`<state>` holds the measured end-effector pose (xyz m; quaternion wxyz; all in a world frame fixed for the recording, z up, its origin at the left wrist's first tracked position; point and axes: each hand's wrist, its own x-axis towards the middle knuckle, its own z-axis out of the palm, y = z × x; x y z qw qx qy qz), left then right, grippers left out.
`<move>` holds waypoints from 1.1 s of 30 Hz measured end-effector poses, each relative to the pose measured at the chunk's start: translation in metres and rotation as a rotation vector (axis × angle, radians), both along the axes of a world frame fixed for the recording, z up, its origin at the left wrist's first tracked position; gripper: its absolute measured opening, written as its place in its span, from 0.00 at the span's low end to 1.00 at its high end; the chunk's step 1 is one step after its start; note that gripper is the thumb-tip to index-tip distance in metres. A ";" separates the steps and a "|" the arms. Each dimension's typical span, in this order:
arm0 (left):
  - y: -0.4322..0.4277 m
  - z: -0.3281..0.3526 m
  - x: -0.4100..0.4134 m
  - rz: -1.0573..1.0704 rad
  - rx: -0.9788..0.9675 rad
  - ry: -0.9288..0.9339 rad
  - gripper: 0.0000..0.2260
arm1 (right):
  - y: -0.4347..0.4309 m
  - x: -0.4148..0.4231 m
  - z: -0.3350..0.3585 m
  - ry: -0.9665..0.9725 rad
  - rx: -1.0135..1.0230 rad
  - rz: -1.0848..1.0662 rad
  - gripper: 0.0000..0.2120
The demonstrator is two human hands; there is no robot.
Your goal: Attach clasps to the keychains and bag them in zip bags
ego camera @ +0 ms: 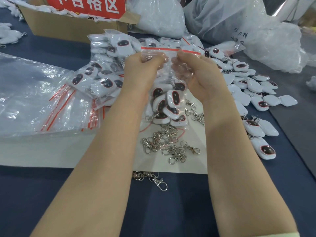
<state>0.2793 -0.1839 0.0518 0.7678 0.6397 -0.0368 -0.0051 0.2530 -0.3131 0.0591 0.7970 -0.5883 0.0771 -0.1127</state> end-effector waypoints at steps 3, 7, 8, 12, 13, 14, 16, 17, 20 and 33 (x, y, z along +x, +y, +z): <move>0.000 -0.002 0.003 0.016 0.005 0.020 0.05 | 0.000 0.000 -0.001 -0.003 0.010 -0.005 0.08; 0.001 -0.002 0.002 0.025 -0.011 0.025 0.07 | 0.000 0.001 -0.002 -0.004 0.036 -0.013 0.07; 0.001 -0.002 0.002 0.027 -0.022 0.025 0.08 | -0.001 0.002 -0.002 -0.004 0.036 -0.013 0.07; 0.001 -0.001 0.000 0.032 -0.030 0.014 0.08 | -0.001 0.003 -0.004 -0.003 0.015 -0.017 0.07; 0.001 0.000 -0.001 0.037 -0.027 0.012 0.08 | -0.002 0.003 -0.004 -0.003 0.007 -0.018 0.07; 0.001 0.000 -0.001 0.045 -0.023 0.007 0.07 | -0.002 0.004 -0.005 -0.002 -0.005 -0.015 0.07; 0.002 0.001 -0.002 0.063 -0.010 -0.006 0.06 | -0.002 0.004 -0.005 0.008 -0.042 0.004 0.08; 0.002 0.001 -0.003 0.068 0.002 -0.013 0.06 | -0.003 0.004 -0.005 0.012 -0.057 0.017 0.10; 0.002 0.000 -0.004 0.062 0.019 -0.020 0.06 | -0.005 0.003 -0.005 0.009 -0.100 0.041 0.10; 0.009 0.001 -0.002 -0.126 -0.050 0.029 0.09 | -0.010 0.000 -0.009 -0.089 -0.126 0.148 0.14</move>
